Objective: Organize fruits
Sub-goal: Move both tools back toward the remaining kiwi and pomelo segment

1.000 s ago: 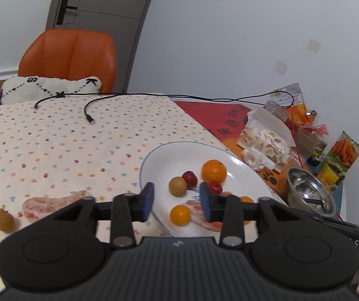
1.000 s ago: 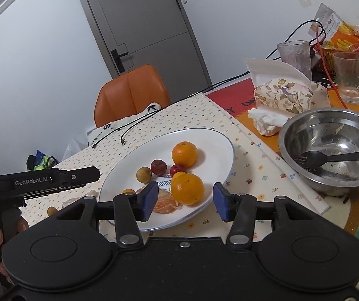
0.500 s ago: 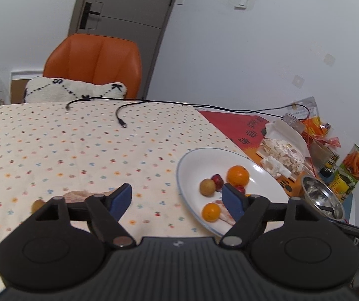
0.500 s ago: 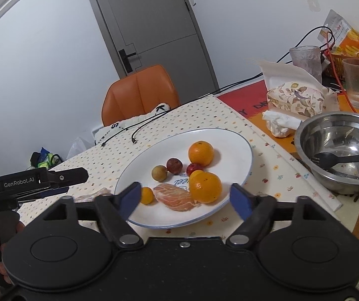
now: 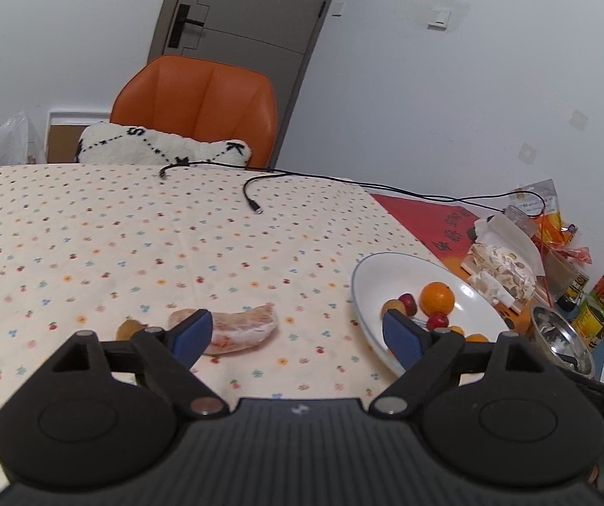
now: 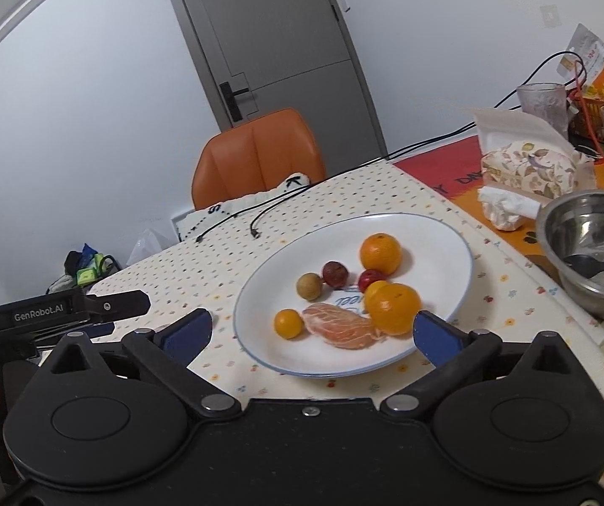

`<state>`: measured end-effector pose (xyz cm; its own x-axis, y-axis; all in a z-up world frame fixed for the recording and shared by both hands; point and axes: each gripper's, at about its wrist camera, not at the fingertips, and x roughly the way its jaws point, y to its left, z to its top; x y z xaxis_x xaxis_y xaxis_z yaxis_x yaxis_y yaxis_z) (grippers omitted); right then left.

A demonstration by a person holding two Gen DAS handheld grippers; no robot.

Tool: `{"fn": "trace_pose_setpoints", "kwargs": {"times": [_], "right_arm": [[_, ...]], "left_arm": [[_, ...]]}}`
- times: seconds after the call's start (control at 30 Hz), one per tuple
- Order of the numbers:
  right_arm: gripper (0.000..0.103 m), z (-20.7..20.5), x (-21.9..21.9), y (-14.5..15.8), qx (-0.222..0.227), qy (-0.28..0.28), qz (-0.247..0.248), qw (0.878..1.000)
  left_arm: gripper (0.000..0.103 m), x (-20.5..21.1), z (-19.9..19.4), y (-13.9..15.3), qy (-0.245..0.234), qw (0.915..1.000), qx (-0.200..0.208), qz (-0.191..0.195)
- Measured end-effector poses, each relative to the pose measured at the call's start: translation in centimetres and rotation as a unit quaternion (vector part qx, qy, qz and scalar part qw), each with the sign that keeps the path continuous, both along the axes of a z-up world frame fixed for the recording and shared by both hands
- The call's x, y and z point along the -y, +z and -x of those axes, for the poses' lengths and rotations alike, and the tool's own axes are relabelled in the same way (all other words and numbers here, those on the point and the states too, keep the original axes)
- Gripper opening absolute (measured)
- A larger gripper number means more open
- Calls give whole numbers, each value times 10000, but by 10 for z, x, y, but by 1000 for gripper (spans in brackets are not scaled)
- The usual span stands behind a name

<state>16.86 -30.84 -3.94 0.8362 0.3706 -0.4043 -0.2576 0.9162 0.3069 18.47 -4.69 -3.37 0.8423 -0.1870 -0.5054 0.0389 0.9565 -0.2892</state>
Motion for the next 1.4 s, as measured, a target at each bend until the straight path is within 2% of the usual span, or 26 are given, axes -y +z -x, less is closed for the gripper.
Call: {"fn": "trace_pose_setpoints", "kwargs": {"times": [0.93, 1.2, 1.4], "right_arm": [[103, -9, -74, 2, -32, 835, 186, 9963], [103, -18, -100, 3, -84, 1115, 300, 9933], [103, -25, -111, 4, -121, 1198, 342, 9921]], "left_arm": [[87, -73, 26, -5, 710, 9974, -96, -106], [87, -84, 21, -11, 595, 9975, -287, -254], [86, -85, 10, -15, 466, 9980, -278, -332]]}}
